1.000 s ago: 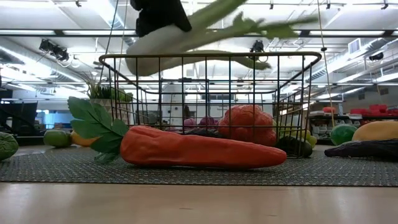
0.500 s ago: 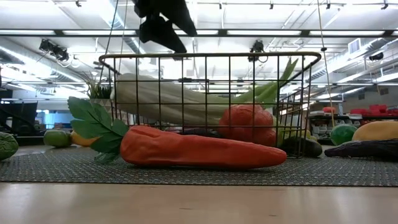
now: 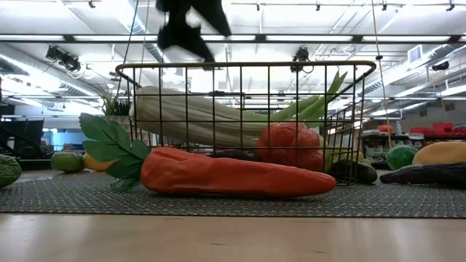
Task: Build produce basket
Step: Put the bottom green cucumber into the gold wire basket
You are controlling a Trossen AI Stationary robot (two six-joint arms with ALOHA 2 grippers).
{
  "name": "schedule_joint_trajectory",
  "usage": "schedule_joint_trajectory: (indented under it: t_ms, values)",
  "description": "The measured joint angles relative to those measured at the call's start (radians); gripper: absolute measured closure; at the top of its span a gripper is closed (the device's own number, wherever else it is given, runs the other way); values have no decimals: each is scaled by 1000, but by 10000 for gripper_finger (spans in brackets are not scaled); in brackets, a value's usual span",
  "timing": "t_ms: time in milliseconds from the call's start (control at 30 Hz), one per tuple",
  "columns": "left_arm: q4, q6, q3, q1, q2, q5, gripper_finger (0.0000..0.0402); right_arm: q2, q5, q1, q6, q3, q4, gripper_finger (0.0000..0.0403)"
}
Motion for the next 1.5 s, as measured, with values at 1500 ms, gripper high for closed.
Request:
schedule_joint_trajectory:
  t_ms: [1500]
  values:
    - [-597,-1564,194,-441,251,216,171,120,20,1,-341,0,7,54]
